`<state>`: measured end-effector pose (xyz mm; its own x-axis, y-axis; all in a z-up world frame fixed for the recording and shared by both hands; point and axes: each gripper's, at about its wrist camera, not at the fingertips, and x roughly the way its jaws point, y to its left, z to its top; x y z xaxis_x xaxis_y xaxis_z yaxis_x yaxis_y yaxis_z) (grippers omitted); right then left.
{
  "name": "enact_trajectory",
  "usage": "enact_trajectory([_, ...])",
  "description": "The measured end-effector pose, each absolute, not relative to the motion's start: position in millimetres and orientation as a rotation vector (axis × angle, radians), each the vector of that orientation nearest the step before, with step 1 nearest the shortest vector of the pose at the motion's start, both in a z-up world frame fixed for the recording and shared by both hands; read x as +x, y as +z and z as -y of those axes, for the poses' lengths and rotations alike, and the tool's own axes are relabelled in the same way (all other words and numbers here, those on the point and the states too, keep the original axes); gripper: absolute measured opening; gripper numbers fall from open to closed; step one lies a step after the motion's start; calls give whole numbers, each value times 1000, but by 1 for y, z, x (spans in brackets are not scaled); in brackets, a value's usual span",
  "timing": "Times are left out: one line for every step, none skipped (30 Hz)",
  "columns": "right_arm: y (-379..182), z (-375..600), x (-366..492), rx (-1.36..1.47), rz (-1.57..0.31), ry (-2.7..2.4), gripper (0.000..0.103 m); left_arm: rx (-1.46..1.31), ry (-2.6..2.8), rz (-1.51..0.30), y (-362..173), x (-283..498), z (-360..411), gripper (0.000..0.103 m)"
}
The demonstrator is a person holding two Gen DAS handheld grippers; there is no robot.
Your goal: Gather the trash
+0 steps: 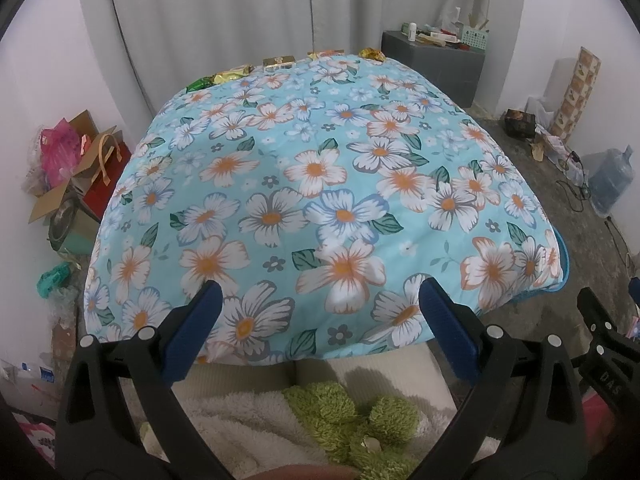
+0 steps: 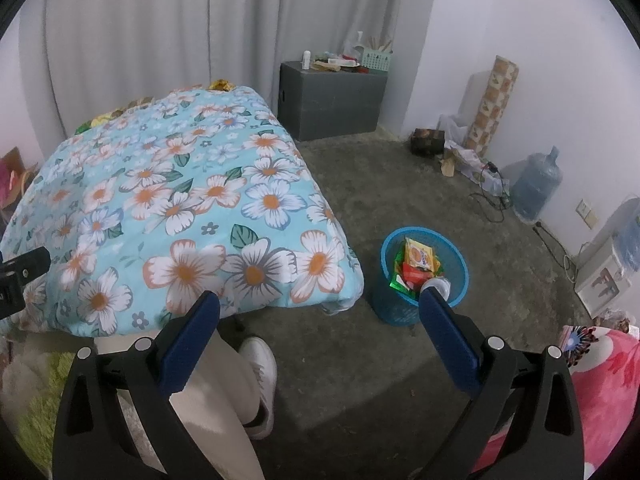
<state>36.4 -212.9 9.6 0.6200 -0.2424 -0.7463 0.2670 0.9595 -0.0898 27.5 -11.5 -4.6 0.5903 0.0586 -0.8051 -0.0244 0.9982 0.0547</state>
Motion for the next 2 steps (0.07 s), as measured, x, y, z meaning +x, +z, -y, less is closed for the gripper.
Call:
enact_trajectory([9,212,37,31,-855,-293,97,39,47,-938,-5,27,11,94])
enact_trajectory([9,212,37,31,-856,-292,97,38,46,-939,-5,27,10,94])
